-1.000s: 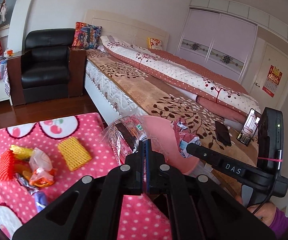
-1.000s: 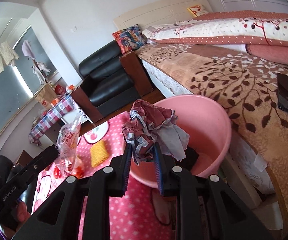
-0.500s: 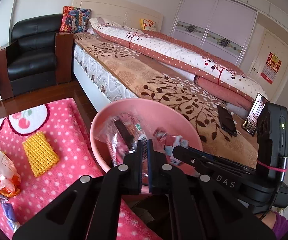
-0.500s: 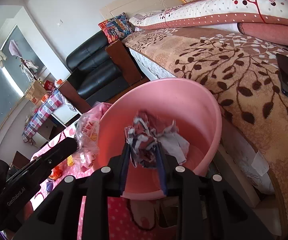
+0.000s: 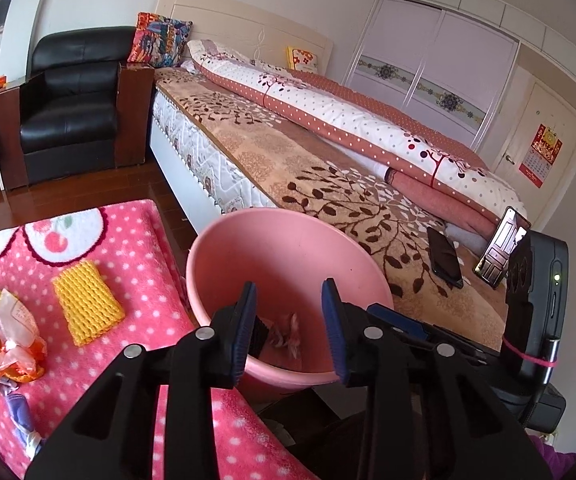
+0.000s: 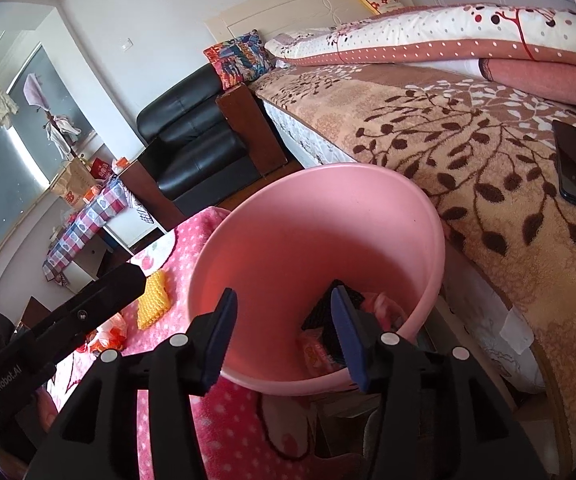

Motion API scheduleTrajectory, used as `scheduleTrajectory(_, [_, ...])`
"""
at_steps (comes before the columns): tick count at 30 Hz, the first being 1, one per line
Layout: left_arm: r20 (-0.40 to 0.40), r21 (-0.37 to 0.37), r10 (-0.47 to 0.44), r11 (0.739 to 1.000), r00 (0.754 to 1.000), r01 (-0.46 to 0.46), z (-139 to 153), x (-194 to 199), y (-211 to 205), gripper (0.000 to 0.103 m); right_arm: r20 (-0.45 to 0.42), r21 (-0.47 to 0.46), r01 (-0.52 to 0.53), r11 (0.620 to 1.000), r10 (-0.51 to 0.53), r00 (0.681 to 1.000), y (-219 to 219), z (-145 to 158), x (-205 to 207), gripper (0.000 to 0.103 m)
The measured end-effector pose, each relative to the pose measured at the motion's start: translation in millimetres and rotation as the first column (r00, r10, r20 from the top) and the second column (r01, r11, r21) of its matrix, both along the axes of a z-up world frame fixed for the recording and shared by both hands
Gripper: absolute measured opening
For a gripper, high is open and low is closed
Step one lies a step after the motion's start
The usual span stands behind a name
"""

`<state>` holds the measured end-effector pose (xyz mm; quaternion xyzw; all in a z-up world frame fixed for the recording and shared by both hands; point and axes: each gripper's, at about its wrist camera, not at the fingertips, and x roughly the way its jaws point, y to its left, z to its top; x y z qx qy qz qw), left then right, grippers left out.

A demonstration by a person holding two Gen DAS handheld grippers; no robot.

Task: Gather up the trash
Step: 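Move both open tools back over the blanket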

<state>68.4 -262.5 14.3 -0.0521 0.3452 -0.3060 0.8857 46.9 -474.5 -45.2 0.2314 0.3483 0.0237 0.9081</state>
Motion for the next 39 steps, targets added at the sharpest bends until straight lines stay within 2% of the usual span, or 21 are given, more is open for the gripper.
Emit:
scheduleTrajectory(8, [0.048, 0.02, 0.04, 0.999, 0.998, -0.041, 14.2, -20.1, 28.2, 0.034, 0.031, -0.021, -0.052, 0.998, 0.053, 0.998, 33.3, 15.2, -19.0, 0.051])
scheduleTrajectory(14, [0.079, 0.021, 0.126, 0.992, 0.989, -0.128, 20.8, -37.6, 69.6, 0.034, 0.034, -0.033, -0.116, 0.993, 0.117, 0.993, 68.7, 19.2, -31.7, 0.051])
scheduleTrajectory(20, [0.089, 0.028, 0.234, 0.971, 0.968, -0.237, 21.9, -56.0, 118.3, 0.034, 0.036, -0.037, -0.166, 0.985, 0.168, 0.985, 97.0, 22.3, -38.3, 0.051])
scheduleTrajectory(26, [0.105, 0.05, 0.342, 0.936, 0.934, -0.348, 16.1, -72.5, 165.7, 0.034, 0.029, -0.043, -0.216, 0.975, 0.217, 0.976, 121.4, 22.0, -39.0, 0.051])
scheduleTrajectory(30, [0.089, 0.062, 0.42, 0.902, 0.903, -0.426, 8.4, -75.9, 197.4, 0.034, 0.019, -0.046, -0.252, 0.967, 0.253, 0.967, 138.1, 20.1, -35.9, 0.051])
scheduleTrajectory(33, [0.058, 0.073, 0.483, 0.871, 0.874, -0.486, -0.1, -70.8, 218.9, 0.034, 0.01, -0.046, -0.277, 0.96, 0.278, 0.961, 148.4, 18.8, -31.4, 0.051])
scheduleTrajectory(36, [0.037, 0.078, 0.52, 0.85, 0.854, -0.521, -4.9, -60.4, 232.4, 0.034, 0.001, -0.053, -0.303, 0.951, 0.304, 0.953, 158.4, 17.2, -24.5, 0.051])
scheduleTrajectory(39, [0.041, 0.087, 0.531, 0.842, 0.847, -0.532, -6.3, -46.8, 236.8, 0.034, -0.011, -0.058, -0.324, 0.944, 0.324, 0.946, 166.5, 15.0, -17.1, 0.051])
